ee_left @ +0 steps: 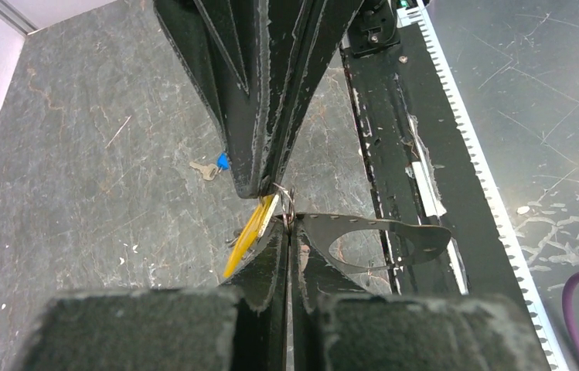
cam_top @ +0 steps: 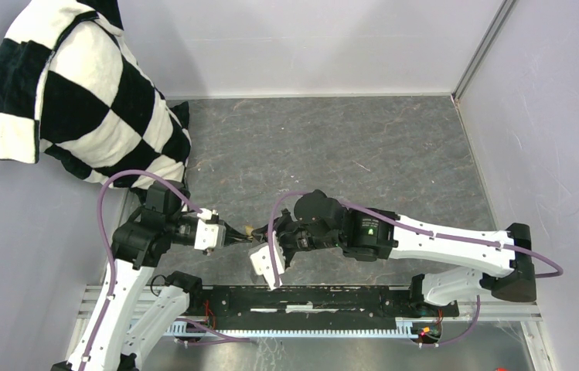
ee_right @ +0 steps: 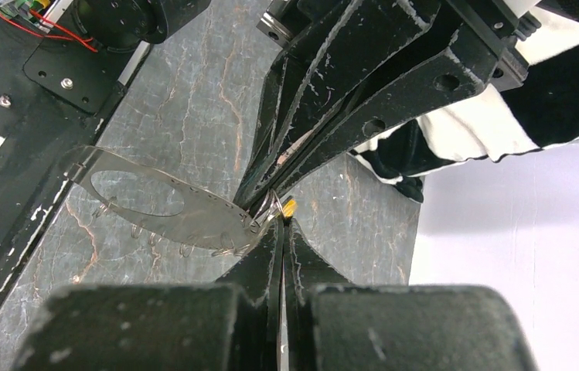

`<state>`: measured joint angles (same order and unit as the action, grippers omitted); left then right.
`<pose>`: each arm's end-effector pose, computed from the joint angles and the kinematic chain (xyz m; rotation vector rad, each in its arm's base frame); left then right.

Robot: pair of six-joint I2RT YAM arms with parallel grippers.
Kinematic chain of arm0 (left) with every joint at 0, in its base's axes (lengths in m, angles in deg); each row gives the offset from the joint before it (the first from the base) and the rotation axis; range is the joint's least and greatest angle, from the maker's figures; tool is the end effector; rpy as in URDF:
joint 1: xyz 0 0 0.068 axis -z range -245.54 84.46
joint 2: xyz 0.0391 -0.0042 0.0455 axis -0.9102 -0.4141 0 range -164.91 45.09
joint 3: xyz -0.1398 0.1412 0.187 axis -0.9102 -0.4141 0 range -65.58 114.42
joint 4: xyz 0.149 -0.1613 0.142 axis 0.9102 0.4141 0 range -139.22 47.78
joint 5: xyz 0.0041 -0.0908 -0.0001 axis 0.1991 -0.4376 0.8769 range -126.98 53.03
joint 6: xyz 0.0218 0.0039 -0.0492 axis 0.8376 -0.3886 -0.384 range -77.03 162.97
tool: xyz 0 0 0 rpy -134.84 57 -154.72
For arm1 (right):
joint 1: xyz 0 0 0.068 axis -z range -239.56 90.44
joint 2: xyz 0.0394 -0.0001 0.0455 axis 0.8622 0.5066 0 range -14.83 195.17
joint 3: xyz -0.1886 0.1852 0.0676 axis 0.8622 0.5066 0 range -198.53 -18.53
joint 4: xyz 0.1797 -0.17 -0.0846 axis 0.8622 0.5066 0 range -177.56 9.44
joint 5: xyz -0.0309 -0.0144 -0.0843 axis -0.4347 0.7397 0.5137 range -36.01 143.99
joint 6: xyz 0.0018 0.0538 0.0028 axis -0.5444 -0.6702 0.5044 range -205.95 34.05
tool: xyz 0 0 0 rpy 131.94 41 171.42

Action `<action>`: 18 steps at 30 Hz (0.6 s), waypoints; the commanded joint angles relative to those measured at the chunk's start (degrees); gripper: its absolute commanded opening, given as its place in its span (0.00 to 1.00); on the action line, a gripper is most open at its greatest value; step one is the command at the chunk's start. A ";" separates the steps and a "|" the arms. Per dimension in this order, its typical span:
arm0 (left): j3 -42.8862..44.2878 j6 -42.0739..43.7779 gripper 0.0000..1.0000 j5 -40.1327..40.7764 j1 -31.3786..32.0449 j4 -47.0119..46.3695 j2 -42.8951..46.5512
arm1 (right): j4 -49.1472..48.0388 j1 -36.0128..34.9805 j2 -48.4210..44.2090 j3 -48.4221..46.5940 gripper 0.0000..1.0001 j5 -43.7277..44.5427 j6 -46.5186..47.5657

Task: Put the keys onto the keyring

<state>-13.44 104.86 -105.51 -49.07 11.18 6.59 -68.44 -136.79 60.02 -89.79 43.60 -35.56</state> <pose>0.0836 -0.0592 0.3305 1.5743 1.1319 -0.8901 0.0601 0.2939 0.3709 -1.8370 0.7695 0.4830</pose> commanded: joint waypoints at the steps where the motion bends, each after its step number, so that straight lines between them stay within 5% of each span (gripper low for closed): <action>1: 1.82 2.87 0.02 -2.03 0.01 -0.91 0.86 | -2.07 0.09 1.46 -3.82 0.00 0.88 0.23; 18: 2.10 3.48 0.02 -2.47 0.07 -0.87 1.70 | -3.11 3.23 3.58 -5.85 0.00 -2.40 -2.88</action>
<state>-13.44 105.71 -105.16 -49.07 11.31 7.75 -68.60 -134.50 62.58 -92.17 41.61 -36.98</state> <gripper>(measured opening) 0.037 0.006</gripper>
